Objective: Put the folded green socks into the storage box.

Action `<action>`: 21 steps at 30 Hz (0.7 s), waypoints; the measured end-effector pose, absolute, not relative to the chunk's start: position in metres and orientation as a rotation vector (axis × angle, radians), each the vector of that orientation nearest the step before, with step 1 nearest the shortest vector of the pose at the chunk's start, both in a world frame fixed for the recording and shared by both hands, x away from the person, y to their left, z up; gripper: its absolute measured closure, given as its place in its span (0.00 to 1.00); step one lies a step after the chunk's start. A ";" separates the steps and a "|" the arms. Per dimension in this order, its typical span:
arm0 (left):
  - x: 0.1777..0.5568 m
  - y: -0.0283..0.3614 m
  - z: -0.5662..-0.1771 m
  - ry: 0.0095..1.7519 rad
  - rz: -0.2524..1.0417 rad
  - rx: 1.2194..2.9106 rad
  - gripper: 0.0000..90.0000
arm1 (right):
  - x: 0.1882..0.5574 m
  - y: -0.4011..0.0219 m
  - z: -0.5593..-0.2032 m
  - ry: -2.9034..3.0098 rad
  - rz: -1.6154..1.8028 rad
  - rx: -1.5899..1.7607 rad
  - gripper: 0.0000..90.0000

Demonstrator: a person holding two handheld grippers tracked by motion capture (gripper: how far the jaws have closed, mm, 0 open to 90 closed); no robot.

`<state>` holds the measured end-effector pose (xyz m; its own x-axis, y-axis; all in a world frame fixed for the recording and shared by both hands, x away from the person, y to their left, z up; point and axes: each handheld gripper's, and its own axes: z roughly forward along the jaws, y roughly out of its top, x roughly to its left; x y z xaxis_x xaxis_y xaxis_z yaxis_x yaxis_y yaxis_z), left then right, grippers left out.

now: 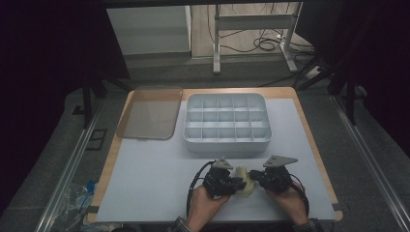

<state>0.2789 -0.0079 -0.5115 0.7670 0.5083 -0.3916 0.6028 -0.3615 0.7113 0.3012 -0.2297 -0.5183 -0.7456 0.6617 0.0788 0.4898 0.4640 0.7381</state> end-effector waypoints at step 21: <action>0.282 -0.027 -0.525 0.790 -0.145 2.075 0.78 | 0.299 -0.247 -0.496 2.391 1.179 1.004 0.81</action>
<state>0.2816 -0.0270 -0.5245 0.7905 0.4808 -0.3794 0.5842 -0.4060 0.7027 0.2992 -0.2472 -0.4963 -0.7140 0.6988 0.0430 0.4595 0.4214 0.7818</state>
